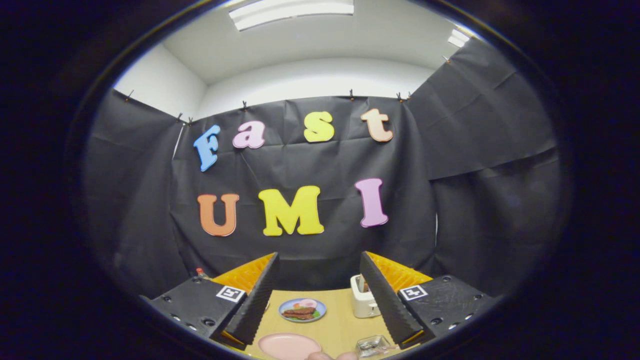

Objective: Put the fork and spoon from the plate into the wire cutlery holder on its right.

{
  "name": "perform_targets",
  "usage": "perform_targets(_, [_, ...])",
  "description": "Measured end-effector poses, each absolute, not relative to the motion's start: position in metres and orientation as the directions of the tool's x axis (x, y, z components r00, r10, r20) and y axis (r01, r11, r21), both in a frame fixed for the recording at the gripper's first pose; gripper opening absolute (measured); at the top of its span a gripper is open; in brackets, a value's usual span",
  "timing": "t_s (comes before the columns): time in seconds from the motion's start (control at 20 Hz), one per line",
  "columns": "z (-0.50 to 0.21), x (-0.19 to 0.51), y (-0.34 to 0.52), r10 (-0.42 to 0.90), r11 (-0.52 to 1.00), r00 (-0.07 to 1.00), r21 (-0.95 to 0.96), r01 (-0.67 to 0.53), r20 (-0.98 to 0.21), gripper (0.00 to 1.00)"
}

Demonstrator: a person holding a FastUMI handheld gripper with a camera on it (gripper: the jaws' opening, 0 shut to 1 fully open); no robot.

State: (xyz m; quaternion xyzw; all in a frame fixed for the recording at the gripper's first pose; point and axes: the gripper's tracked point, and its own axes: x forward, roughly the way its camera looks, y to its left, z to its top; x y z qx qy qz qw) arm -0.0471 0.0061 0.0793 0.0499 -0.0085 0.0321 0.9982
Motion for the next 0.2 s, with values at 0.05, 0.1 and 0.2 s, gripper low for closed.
perform_targets(0.05, [0.080,-0.045,0.006,0.070,0.992,0.997,0.102,-0.072,0.019,0.96])
perform_targets(0.1, [0.084,-0.043,0.005,0.077,0.992,0.997,0.099,-0.079,0.026,0.96])
perform_targets(0.2, [0.092,-0.045,0.003,0.076,0.993,0.996,0.082,-0.080,0.049,0.96])
